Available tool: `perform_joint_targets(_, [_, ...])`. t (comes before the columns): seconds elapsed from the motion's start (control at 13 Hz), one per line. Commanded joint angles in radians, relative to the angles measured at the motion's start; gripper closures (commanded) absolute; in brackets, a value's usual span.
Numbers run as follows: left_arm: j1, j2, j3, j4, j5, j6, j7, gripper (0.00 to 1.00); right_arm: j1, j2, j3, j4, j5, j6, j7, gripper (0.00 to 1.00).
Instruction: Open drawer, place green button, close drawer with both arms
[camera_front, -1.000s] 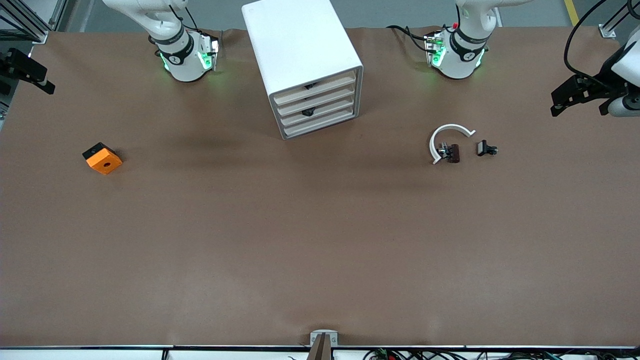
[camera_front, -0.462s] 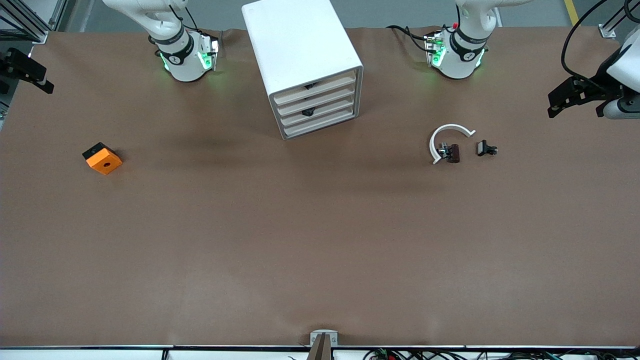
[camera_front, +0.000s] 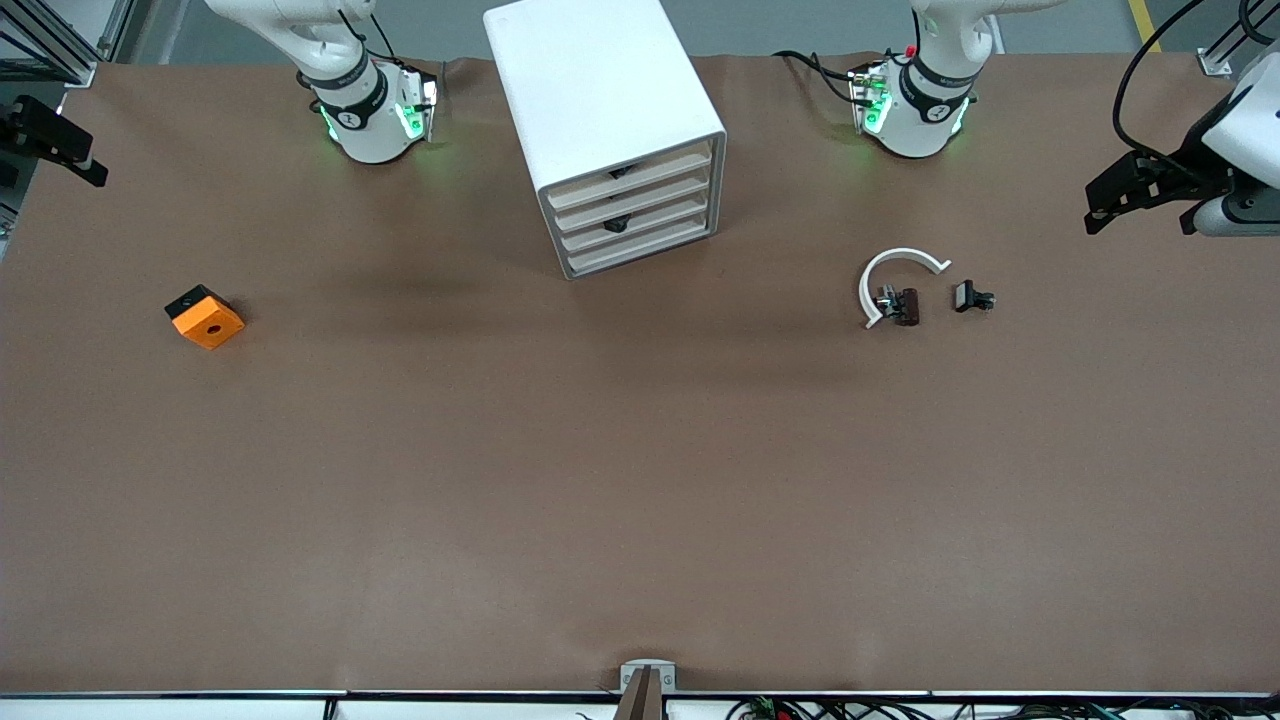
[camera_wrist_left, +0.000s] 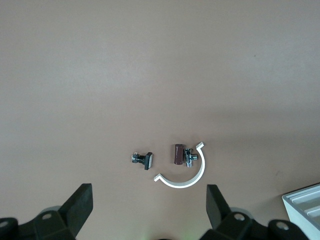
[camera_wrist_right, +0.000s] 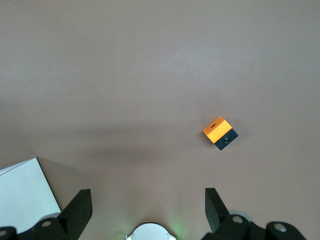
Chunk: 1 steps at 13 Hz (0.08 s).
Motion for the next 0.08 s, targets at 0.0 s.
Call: perform_joint_targets(0.0, [0.002,0.011,-0.004,0.026,-0.011,-0.023,0.009,0.0,0.001,-0.024,0.0,-0.016,-0.011,0.0,0.002,0.0])
